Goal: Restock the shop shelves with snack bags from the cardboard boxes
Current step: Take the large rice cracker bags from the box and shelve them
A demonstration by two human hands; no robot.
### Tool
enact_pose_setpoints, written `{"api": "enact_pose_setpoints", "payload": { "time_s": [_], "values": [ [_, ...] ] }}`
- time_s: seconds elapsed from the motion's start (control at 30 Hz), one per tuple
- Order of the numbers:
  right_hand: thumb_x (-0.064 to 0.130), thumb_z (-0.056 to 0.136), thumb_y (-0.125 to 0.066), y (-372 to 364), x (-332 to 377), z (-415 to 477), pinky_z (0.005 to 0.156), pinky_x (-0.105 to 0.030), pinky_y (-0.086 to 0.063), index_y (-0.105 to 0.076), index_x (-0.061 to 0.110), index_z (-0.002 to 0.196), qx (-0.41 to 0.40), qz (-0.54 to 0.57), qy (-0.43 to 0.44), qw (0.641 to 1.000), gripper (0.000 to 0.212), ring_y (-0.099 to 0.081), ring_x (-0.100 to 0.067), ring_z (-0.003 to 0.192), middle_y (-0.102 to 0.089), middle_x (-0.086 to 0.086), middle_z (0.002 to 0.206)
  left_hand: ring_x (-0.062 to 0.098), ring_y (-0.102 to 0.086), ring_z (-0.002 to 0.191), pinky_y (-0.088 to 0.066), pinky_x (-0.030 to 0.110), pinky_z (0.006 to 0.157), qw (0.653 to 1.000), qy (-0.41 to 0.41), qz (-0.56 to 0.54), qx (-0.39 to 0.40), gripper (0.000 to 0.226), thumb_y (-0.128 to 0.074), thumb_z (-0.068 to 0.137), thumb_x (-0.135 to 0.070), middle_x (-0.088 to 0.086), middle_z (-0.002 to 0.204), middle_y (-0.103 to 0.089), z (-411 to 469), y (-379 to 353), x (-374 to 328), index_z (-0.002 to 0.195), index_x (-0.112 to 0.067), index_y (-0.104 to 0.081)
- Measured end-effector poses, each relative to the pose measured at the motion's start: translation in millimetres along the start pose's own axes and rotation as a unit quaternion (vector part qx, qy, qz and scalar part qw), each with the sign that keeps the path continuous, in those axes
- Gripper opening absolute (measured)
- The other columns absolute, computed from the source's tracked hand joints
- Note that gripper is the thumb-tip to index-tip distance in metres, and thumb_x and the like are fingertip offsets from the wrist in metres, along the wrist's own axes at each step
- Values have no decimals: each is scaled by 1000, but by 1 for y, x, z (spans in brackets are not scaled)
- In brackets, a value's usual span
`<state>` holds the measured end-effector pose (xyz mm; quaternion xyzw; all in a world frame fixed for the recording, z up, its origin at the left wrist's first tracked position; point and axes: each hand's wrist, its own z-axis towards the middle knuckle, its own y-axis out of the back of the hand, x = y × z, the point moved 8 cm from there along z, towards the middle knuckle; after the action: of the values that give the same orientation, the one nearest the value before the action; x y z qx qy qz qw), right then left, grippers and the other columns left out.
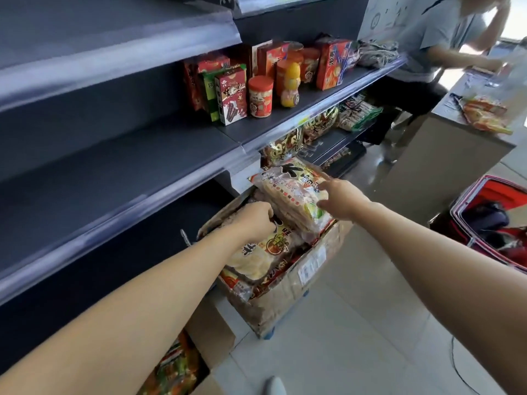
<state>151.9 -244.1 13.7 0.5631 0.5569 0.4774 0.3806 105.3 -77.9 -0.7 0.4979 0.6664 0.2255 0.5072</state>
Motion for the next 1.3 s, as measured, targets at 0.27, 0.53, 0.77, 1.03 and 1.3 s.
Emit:
{"api": "enact_pose_setpoints", "payload": {
  "time_s": [0.27,0.53,0.77,1.03,1.3],
  "values": [
    [26,97,-47,-37,-54,65,102,-48,-43,-46,16,136,54,-6,-25,998,40,-43,-35,126,-40,-13,144,25,-51,87,-35,31,66,999,50,-7,5,11,-50,91,-14,11,107,-58,66,-33,-14,100,-8,-51],
    [46,98,-40,-72,-73,120,90,-39,-51,-41,10,136,110,102,-53,987,53,-58,-26,105,-51,-13,134,29,-57,108,-43,31,82,968,170,-183,-20,53,-51,94,-44,12,120,-59,114,-50,8,122,1,-51],
    [58,82,-61,-86,-85,127,112,-45,-31,-20,42,147,143,278,-107,944,78,-45,-30,130,-49,-5,140,32,-60,105,-51,42,93,915,211,-344,-23,71,-71,66,-43,14,118,-61,137,-71,27,121,-1,-52],
    [41,83,-68,-94,-42,97,105,-40,-39,-55,10,128,234,444,-124,856,56,-63,-27,99,-65,-9,117,24,-56,102,-45,31,77,930,197,-302,-65,63,-69,82,-19,7,118,-54,83,-4,43,129,-5,-31],
    [28,85,-69,18,83,62,66,-25,-47,-63,13,80,89,496,2,864,16,-59,-15,73,-67,-7,90,29,-58,107,-48,45,93,940,122,-238,-214,54,-64,85,-16,9,119,-57,-17,121,71,127,-10,-30]
  ]
}}
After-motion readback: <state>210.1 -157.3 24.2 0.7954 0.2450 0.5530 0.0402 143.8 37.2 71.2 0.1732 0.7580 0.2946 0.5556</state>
